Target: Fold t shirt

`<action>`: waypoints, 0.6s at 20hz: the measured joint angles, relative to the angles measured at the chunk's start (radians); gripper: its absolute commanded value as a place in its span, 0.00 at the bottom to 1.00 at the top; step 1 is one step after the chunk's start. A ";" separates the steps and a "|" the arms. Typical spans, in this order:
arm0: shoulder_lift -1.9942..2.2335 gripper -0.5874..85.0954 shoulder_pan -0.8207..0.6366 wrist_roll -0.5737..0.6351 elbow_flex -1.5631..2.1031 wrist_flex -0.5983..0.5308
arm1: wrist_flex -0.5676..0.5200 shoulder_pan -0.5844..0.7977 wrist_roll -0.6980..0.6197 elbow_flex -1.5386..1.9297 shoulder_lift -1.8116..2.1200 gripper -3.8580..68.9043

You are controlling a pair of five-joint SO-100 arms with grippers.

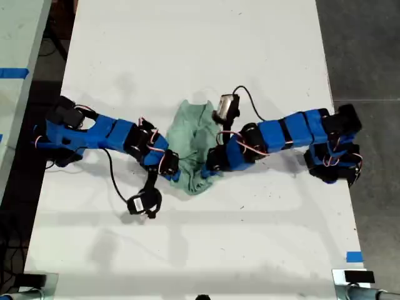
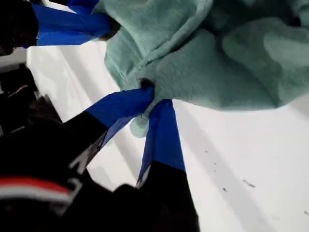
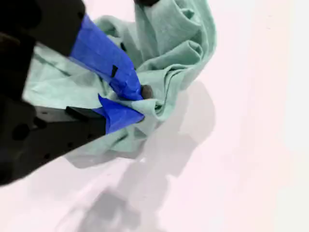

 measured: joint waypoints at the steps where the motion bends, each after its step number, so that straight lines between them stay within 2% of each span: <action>1: 0.035 0.00 -0.064 0.029 0.017 0.029 | -0.012 0.052 -0.020 0.026 0.025 0.07; 3: 0.094 0.00 -0.198 0.084 0.052 0.067 | -0.044 0.158 -0.055 0.094 0.078 0.07; 7: 0.161 0.01 -0.443 0.160 0.106 0.080 | -0.219 0.356 -0.106 0.328 0.222 0.08; 8: 0.161 0.09 -0.488 0.173 0.106 0.080 | -0.267 0.397 -0.117 0.391 0.262 0.20; 9: 0.161 0.16 -0.529 0.181 0.110 0.080 | -0.310 0.436 -0.129 0.445 0.290 0.53; 10: 0.161 0.20 -0.566 0.179 0.118 0.080 | -0.331 0.469 -0.137 0.485 0.299 0.69; 12: 0.141 0.31 -0.632 0.158 0.144 0.087 | -0.336 0.523 -0.152 0.512 0.302 0.73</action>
